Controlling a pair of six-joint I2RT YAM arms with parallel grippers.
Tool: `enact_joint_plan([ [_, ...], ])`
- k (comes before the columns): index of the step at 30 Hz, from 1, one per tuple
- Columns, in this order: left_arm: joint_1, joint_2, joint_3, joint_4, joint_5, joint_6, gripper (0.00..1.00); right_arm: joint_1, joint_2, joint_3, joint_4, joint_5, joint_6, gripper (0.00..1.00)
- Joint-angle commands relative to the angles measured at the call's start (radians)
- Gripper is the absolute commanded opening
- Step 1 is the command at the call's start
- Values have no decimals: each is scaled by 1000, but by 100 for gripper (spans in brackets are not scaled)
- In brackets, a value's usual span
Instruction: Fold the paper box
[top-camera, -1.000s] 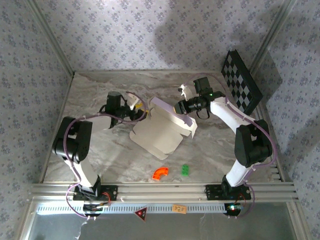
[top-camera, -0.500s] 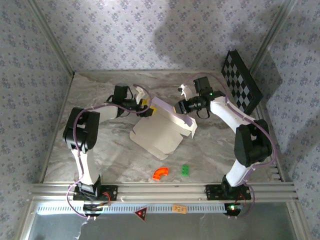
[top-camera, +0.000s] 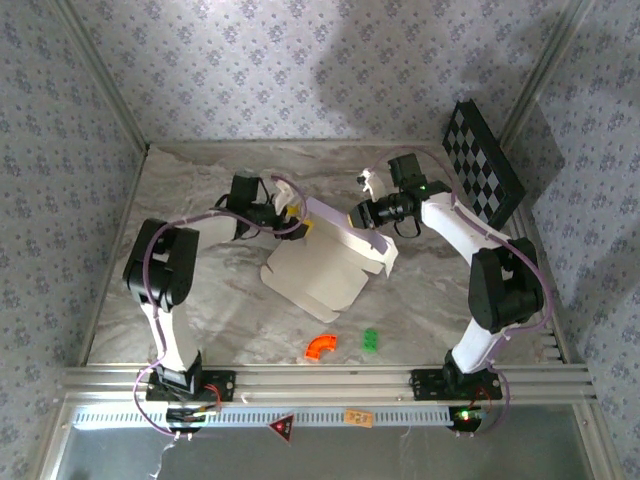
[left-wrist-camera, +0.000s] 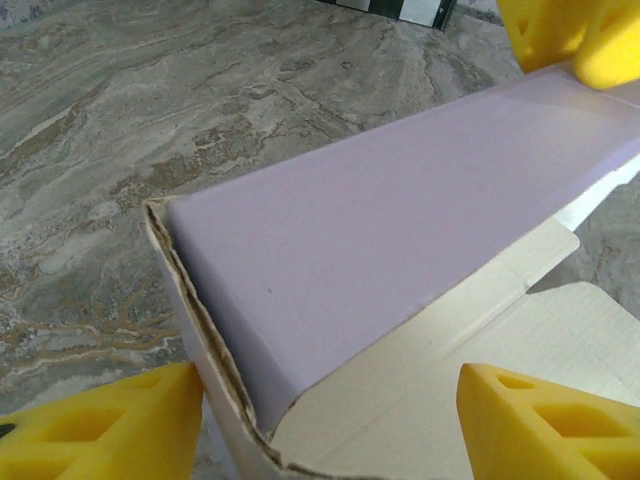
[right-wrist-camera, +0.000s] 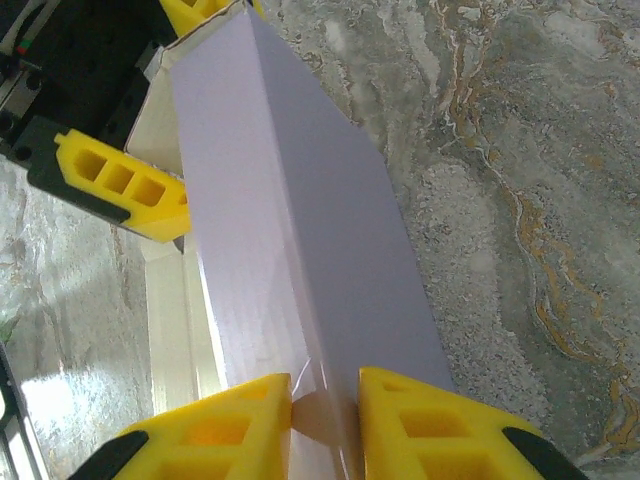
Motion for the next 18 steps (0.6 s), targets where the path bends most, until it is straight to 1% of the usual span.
enact_joint_plan([
  [1, -40, -42, -43, -89, 54, 25, 70, -1, 33, 1, -14, 12, -14, 25],
  [5, -47, -70, -47, -160, 55, 72, 72, 0, 34, -1, -12, 11, -15, 25],
  [9, -56, -83, -26, -280, 42, 150, 74, -2, 33, 0, -15, 11, -17, 25],
  [12, -58, -86, -9, -338, 39, 190, 76, -3, 35, 1, -14, 11, -17, 25],
  [15, -69, -85, 11, -387, -1, 230, 74, -2, 34, 1, -14, 12, -17, 25],
  [18, -75, -79, 35, -421, -38, 256, 70, -2, 33, 1, -15, 13, -17, 24],
])
